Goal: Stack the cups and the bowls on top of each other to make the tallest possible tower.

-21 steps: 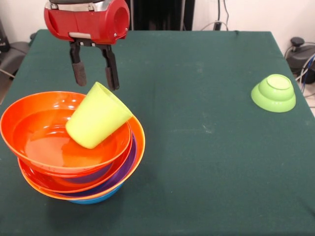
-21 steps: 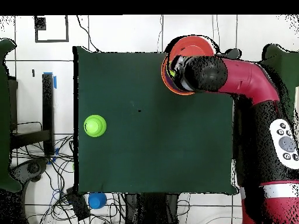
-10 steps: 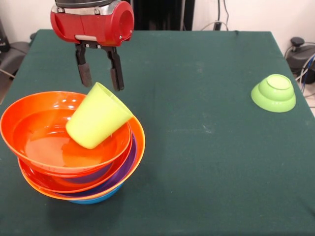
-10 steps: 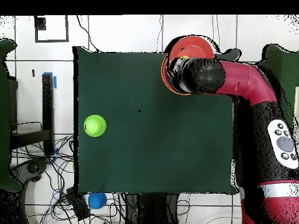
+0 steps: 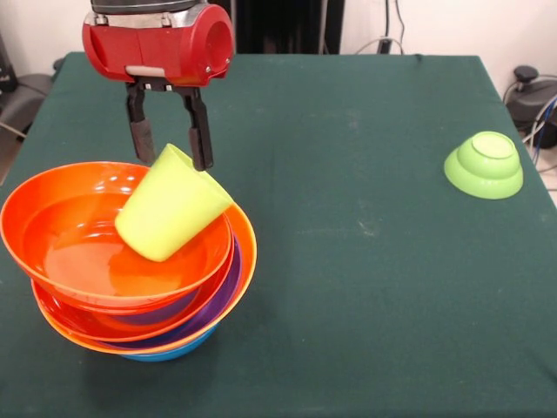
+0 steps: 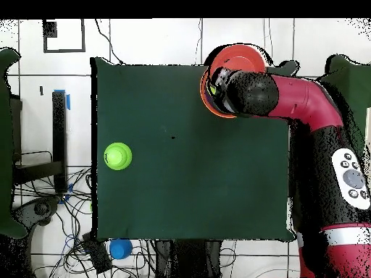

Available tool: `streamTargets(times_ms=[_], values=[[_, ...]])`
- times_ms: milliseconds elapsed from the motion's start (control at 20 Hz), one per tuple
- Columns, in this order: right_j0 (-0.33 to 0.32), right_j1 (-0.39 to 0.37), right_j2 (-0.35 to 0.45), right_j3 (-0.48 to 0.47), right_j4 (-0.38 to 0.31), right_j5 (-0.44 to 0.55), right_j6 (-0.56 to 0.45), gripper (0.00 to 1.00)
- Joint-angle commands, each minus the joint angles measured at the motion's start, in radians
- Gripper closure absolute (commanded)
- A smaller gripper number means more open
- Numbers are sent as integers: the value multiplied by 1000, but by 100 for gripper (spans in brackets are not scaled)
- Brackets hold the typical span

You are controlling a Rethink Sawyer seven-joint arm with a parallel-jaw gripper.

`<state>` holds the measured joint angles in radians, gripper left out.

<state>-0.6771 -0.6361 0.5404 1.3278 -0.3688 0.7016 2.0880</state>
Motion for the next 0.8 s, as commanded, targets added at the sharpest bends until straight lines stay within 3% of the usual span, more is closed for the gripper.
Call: streamTargets(times_ms=[50,800], values=[[37,48,-60,51,-74,-17,-38,0],[45,71,-80,43,-94,-49,-46,0]])
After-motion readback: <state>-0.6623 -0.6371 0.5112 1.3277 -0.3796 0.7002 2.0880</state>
